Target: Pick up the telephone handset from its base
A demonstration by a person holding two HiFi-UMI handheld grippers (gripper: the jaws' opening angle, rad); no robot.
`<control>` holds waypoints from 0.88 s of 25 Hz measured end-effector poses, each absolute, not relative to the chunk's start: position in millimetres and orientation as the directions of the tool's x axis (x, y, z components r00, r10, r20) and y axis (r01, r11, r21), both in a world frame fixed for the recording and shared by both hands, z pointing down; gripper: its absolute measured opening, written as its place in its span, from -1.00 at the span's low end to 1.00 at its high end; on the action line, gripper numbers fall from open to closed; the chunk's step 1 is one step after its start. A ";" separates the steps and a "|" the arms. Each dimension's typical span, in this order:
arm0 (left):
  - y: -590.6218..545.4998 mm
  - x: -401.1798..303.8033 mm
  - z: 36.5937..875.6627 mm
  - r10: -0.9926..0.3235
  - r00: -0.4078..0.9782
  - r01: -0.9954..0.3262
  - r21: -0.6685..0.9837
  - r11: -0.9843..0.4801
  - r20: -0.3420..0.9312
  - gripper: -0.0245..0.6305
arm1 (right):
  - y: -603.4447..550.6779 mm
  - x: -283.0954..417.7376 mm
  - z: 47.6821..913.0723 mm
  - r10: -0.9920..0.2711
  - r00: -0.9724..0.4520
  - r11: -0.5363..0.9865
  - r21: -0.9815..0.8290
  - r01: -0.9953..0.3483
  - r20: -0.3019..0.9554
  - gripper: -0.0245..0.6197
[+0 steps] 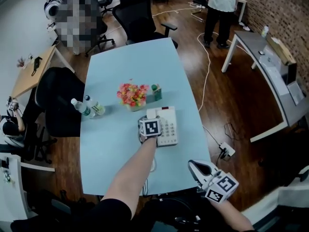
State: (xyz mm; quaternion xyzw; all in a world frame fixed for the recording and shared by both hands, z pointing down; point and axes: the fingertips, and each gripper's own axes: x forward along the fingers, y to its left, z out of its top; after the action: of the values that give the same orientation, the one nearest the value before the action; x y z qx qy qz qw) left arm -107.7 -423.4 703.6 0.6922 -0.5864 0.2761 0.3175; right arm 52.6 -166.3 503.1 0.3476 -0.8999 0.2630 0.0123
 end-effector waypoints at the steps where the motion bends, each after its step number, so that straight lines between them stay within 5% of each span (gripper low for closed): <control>1: -424.0 -108.6 704.6 -0.637 0.151 -0.988 0.113 -0.101 0.756 -0.12 | -167.7 54.6 503.4 -0.621 -0.756 0.618 -0.464 -0.634 0.207 -0.87; 11: -415.2 -115.4 683.4 -0.677 0.214 -0.969 0.242 -0.055 0.704 -0.19 | -162.8 59.2 494.9 -0.637 -0.746 0.618 -0.450 -0.645 0.194 -0.87; 22: -325.5 -158.0 558.2 -0.825 0.483 -0.767 0.596 -0.237 0.293 -0.19 | -144.2 18.9 483.9 -0.602 -0.788 0.660 -0.473 -0.583 0.131 -0.87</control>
State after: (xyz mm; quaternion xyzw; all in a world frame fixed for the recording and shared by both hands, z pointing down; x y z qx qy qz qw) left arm -158.0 -325.5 558.2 0.7854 -0.5069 -0.0409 0.3527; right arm 18.9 -144.2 483.9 0.3254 -0.9109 0.2530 -0.0185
